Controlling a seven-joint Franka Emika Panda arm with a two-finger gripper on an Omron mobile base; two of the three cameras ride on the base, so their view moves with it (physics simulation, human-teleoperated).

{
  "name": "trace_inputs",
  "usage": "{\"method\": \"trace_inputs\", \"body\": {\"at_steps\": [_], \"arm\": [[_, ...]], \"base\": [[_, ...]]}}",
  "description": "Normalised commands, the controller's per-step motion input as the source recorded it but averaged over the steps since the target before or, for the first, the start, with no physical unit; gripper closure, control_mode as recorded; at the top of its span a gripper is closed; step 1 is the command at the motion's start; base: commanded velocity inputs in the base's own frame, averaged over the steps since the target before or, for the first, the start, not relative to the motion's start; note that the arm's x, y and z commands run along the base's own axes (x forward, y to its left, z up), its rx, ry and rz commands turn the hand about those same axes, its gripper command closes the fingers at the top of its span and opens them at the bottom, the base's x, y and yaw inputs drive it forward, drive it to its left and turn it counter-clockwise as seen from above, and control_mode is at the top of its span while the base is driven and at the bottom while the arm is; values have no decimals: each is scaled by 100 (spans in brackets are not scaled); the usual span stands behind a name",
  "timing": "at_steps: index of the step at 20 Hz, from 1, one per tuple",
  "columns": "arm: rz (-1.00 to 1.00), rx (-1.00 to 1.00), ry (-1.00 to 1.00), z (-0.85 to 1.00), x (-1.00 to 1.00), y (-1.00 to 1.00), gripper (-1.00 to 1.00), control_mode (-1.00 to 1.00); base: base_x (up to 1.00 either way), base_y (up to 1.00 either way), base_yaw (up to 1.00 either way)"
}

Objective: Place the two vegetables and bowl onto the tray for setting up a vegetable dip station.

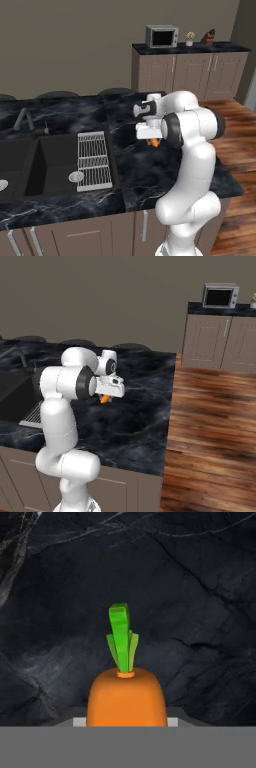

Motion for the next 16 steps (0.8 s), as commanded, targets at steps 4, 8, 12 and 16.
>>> {"method": "trace_inputs", "body": {"at_steps": [4, 8, 12, 16], "arm": [[0, 3, 0, 38, -50, 0, 100, -100], [0, 3, -4, 34, -56, 0, 100, -100], [0, 4, -6, 33, -59, 0, 100, -100], [0, 1, -6, 33, -56, 0, 100, -100]], "base": [[0, 0, 0], [0, 0, 0], [0, 0, 0], [0, 0, 0]]}}
